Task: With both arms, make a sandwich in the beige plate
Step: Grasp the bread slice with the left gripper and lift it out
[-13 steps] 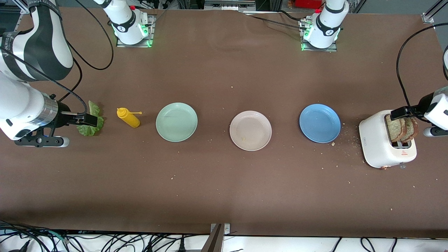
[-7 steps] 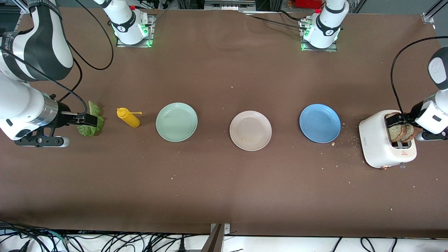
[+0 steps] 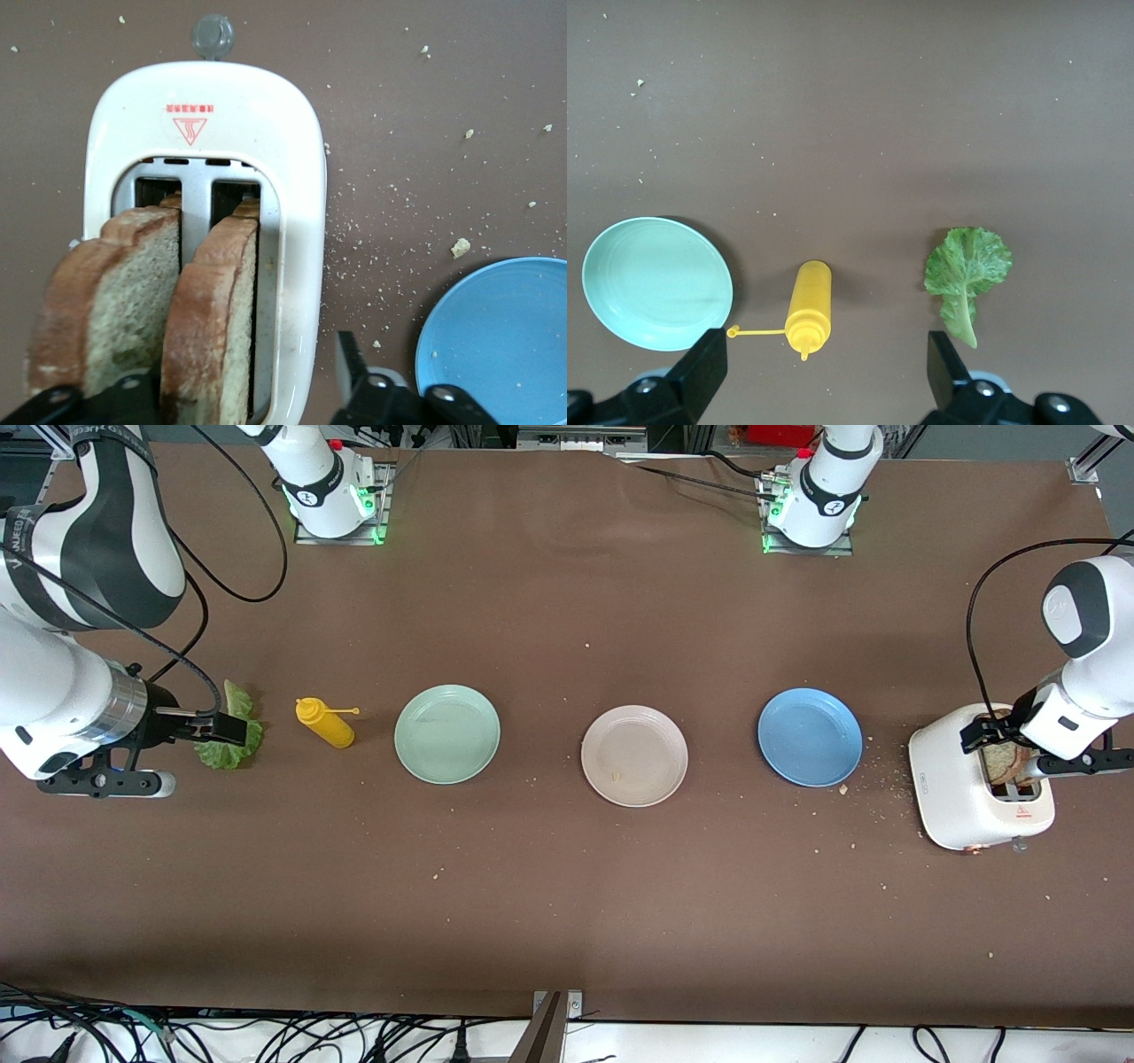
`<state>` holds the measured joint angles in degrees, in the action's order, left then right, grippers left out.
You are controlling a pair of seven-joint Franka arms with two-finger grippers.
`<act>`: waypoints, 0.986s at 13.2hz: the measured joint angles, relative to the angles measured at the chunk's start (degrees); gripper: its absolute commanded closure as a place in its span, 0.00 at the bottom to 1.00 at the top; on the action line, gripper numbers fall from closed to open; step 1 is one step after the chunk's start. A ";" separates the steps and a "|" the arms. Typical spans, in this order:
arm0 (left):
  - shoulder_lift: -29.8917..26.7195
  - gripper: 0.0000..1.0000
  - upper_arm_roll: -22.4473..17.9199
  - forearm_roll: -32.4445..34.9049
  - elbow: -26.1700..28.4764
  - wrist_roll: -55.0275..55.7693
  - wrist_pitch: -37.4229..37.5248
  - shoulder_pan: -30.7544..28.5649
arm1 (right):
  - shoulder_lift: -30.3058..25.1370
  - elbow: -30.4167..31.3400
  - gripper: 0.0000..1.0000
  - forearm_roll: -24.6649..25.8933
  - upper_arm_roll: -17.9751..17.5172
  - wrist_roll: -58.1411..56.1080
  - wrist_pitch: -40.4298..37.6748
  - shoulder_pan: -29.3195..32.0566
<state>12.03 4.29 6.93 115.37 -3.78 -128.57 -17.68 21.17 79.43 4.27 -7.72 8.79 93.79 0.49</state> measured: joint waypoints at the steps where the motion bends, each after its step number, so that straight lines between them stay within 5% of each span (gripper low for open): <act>1: -0.30 1.00 0.00 0.00 -0.01 0.00 0.08 -0.09 | 0.00 0.00 0.00 0.00 0.00 0.00 0.00 0.00; 9: -3.38 1.00 0.09 0.03 -0.37 0.00 4.07 -0.20 | 0.00 0.00 0.00 -1.08 0.03 0.00 0.00 0.08; 13: -4.95 1.00 0.43 0.03 -6.06 0.00 14.67 -0.20 | 0.00 0.00 0.00 -1.70 0.05 0.00 0.00 0.18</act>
<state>7.08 4.72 6.96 109.32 -3.78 -113.90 -17.88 21.17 79.43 2.58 -7.67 8.79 93.79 0.67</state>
